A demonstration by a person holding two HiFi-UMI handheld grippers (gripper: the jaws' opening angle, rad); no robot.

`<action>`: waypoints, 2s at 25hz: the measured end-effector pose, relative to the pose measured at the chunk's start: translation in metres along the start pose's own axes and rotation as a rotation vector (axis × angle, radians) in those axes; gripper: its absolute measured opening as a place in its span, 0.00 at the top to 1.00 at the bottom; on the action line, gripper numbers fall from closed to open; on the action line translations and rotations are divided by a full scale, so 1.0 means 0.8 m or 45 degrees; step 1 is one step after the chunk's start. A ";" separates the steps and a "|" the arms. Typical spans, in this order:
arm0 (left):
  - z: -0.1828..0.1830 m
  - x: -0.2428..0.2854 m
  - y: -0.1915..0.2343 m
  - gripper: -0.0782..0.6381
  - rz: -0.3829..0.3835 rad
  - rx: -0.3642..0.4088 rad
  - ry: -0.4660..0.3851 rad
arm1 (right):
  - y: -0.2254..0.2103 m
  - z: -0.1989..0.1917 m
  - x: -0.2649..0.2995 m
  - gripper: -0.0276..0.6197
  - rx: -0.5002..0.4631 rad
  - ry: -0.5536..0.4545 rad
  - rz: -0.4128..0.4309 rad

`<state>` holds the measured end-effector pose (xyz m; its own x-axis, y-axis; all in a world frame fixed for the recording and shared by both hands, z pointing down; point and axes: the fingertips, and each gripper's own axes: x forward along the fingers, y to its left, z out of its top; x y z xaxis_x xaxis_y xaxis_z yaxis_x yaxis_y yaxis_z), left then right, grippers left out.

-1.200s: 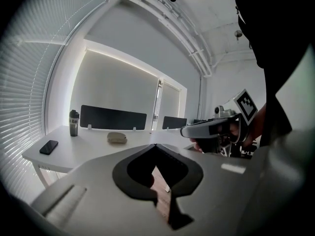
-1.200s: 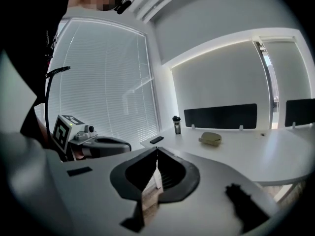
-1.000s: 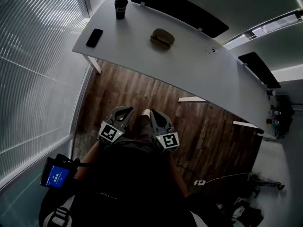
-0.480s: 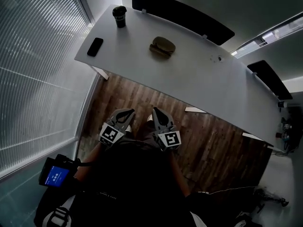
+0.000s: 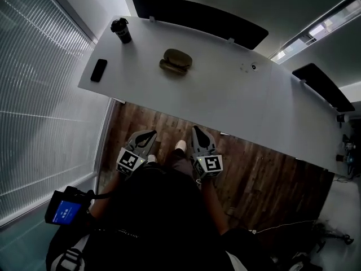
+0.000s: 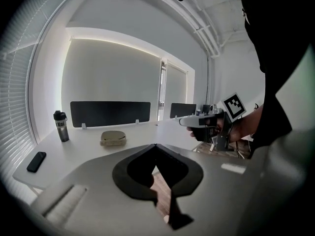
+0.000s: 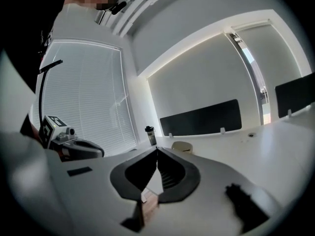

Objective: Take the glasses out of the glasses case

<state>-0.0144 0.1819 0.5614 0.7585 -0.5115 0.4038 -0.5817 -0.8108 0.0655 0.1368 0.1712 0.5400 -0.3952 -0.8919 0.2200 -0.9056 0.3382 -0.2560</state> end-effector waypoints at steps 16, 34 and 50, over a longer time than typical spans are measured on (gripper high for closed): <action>0.018 0.044 0.035 0.88 0.120 -0.060 0.020 | -0.065 0.029 0.069 0.94 -0.073 0.073 0.142; 0.061 0.207 0.242 0.88 -0.182 -0.130 0.037 | -0.062 0.064 0.233 0.94 -0.132 0.224 -0.083; -0.015 0.300 0.323 0.88 -0.310 -0.027 0.280 | -0.077 0.056 0.380 0.94 -0.338 0.344 -0.065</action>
<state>0.0139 -0.1473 0.6863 0.7957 -0.2279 0.5611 -0.3988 -0.8945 0.2023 0.0791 -0.1340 0.5808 -0.3430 -0.8102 0.4753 -0.9195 0.3930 0.0063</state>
